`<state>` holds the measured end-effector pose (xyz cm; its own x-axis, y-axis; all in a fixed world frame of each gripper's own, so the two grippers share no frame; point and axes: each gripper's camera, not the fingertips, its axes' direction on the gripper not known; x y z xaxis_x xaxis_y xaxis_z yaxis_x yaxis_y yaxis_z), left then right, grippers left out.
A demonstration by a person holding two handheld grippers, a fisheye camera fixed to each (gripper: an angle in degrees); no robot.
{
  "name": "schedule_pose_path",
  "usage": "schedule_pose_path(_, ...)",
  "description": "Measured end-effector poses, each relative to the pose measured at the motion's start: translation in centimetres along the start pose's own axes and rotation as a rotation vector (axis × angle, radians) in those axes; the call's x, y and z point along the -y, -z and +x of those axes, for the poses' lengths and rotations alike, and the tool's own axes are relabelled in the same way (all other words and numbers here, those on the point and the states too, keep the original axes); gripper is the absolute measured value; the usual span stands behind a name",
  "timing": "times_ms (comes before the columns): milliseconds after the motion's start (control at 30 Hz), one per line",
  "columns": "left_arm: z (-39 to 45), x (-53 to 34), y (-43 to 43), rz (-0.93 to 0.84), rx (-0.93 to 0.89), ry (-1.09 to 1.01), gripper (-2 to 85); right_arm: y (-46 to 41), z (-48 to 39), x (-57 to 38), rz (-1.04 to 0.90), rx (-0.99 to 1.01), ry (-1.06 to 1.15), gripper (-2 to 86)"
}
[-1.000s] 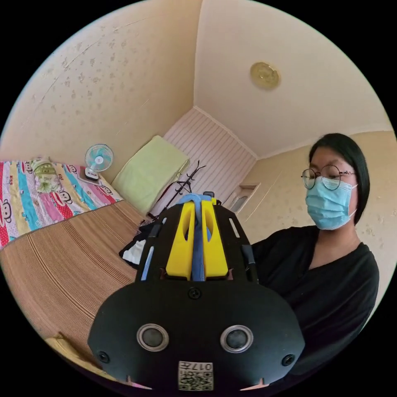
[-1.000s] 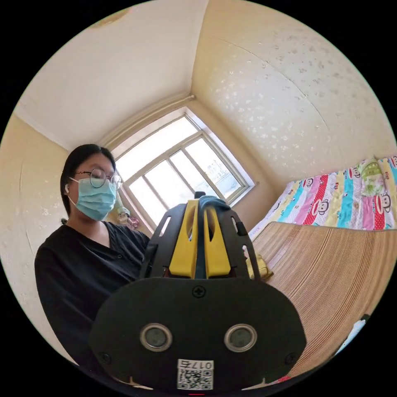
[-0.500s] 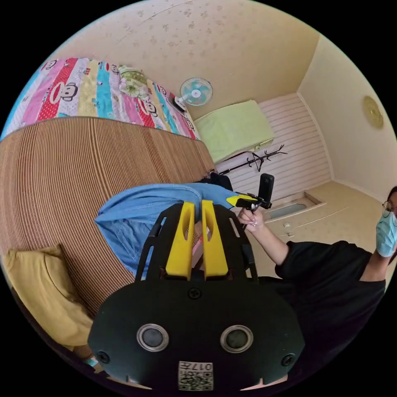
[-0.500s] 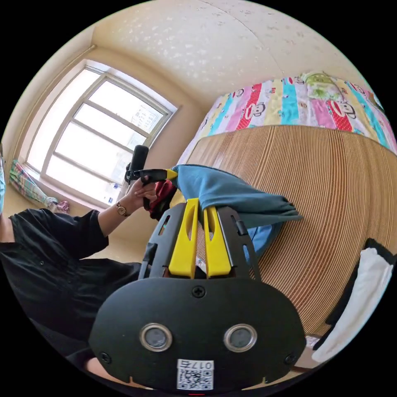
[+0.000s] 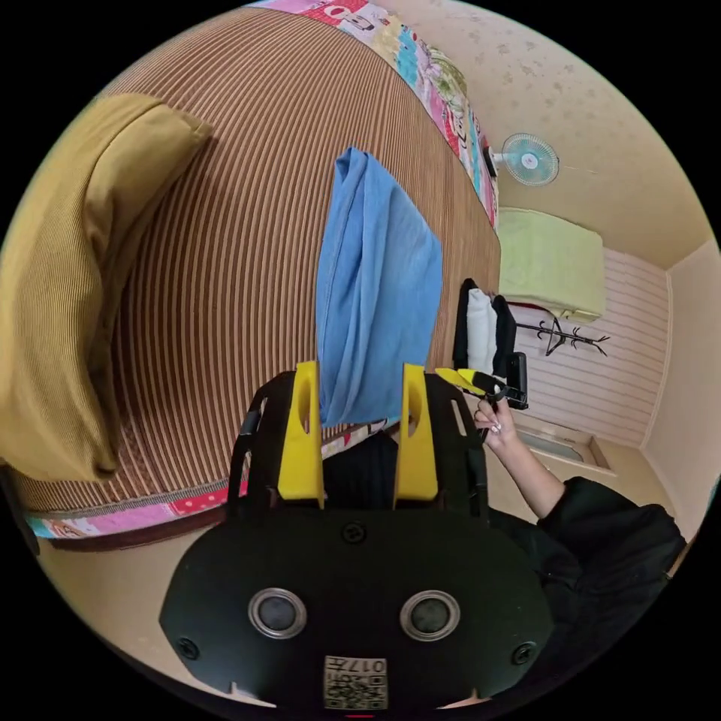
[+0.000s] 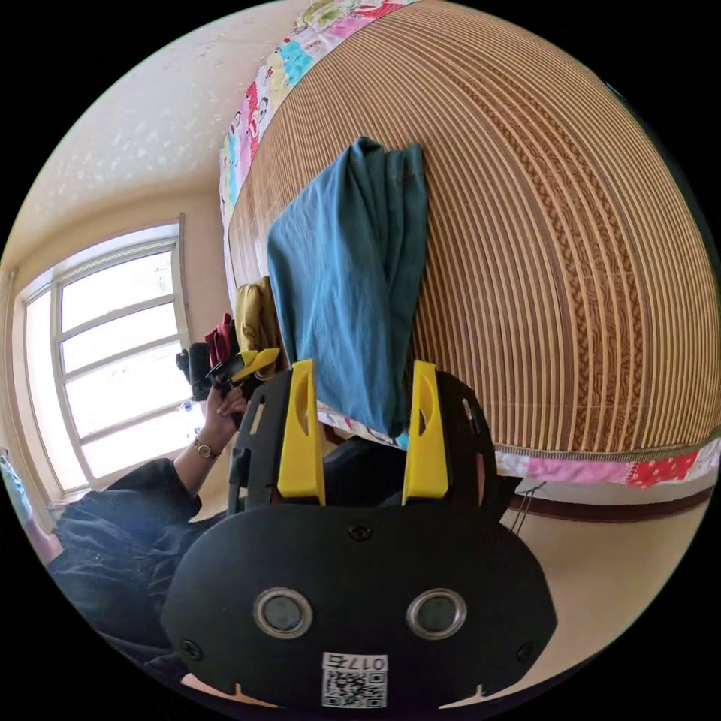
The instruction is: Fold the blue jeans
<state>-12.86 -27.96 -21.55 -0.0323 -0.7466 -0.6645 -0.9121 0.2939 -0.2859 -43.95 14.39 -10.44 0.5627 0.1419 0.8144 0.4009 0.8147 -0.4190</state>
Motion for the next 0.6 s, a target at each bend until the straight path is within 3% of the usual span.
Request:
schedule_pose_path(167, -0.8, 6.5, -6.6, -0.249, 0.008, -0.001, 15.6, -6.3, -0.8, 4.5, -0.102, 0.145, -0.042, 17.1)
schedule_pose_path(267, -0.6, 6.1, -6.1, -0.177, 0.094, 0.035, 11.5, -7.2, -3.6, 3.9, -0.058, -0.097, -0.021, 10.9)
schedule_pose_path(333, -2.0, 5.4, -6.0, -0.242, 0.054, 0.107, 9.5, -8.0, -4.2, 3.7, -0.153, -0.028, -0.026, 8.2)
schedule_pose_path(433, -2.6, 2.9, -4.9, -0.376, -0.055, 0.041, 7.6, -8.1, -7.2, 1.7, -0.268, 0.084, 0.090, 5.3)
schedule_pose_path(600, -1.9, -3.9, 6.5, -0.199, -0.240, 0.050, 7.3, -5.5, -19.0, -1.7, -0.278, 0.129, 0.371, 4.0)
